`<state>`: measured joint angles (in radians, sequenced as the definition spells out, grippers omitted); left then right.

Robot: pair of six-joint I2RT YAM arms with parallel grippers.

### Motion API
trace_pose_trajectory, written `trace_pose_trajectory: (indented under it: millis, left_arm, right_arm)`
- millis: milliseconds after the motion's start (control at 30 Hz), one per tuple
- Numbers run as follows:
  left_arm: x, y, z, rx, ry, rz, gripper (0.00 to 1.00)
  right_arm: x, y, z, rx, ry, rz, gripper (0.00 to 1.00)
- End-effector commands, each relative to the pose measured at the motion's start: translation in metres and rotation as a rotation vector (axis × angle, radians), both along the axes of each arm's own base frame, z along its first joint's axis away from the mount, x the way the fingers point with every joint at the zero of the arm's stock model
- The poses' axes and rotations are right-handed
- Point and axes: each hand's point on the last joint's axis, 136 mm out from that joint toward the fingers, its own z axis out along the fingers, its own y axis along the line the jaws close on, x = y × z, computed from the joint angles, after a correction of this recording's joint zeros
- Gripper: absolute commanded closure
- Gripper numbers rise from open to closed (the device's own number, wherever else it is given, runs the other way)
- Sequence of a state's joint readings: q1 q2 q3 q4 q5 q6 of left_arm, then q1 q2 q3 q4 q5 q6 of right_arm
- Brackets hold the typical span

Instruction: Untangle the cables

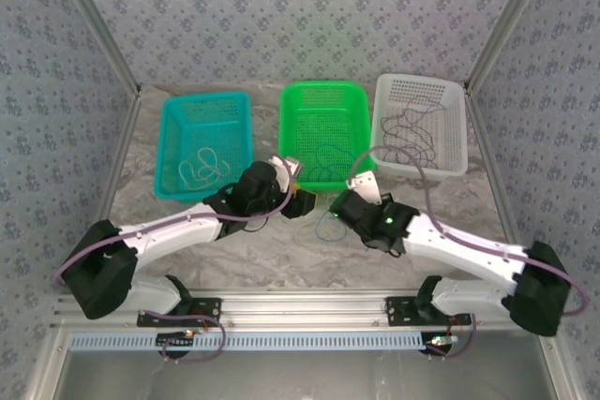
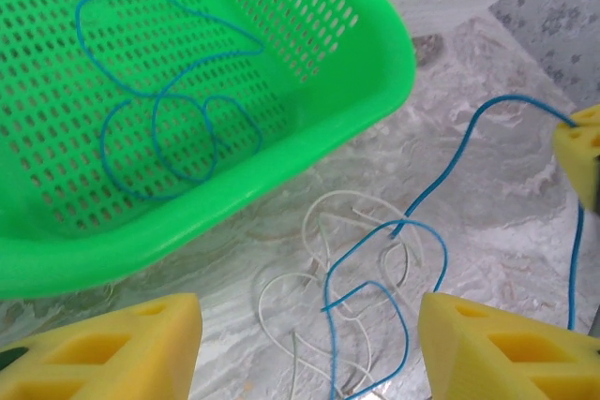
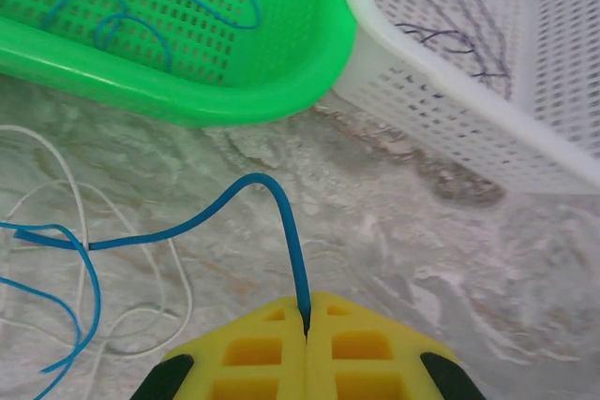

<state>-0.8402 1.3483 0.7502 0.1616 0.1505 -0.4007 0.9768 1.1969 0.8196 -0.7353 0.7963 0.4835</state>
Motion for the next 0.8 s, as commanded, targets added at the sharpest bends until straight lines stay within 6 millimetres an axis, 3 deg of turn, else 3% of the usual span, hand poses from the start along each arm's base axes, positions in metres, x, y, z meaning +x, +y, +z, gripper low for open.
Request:
trace_pose_trajectory:
  millis: [0, 133, 300, 500, 767]
  left_arm:
    - [0.005, -0.016, 0.036, -0.073, -0.076, -0.033, 0.37]
    - [0.005, -0.019, 0.033, -0.069, -0.077, -0.034, 0.36]
    - [0.005, -0.019, 0.017, -0.047, -0.067, -0.040, 0.37]
    - [0.003, -0.015, 0.016, -0.046, -0.077, -0.037, 0.36]
    - [-0.020, -0.050, 0.025, -0.094, -0.095, -0.199, 0.36]
  right_arm:
    - [0.002, -0.013, 0.006, -0.259, -0.016, -0.046, 1.00]
    - [0.009, 0.009, 0.005, -0.379, -0.024, -0.009, 1.00]
    - [0.005, 0.036, -0.010, -0.125, 0.035, 0.083, 1.00]
    - [-0.005, 0.049, -0.001, 0.130, 0.067, 0.181, 1.00]
    - [-0.013, 0.057, 0.009, 0.238, 0.052, 0.283, 1.00]
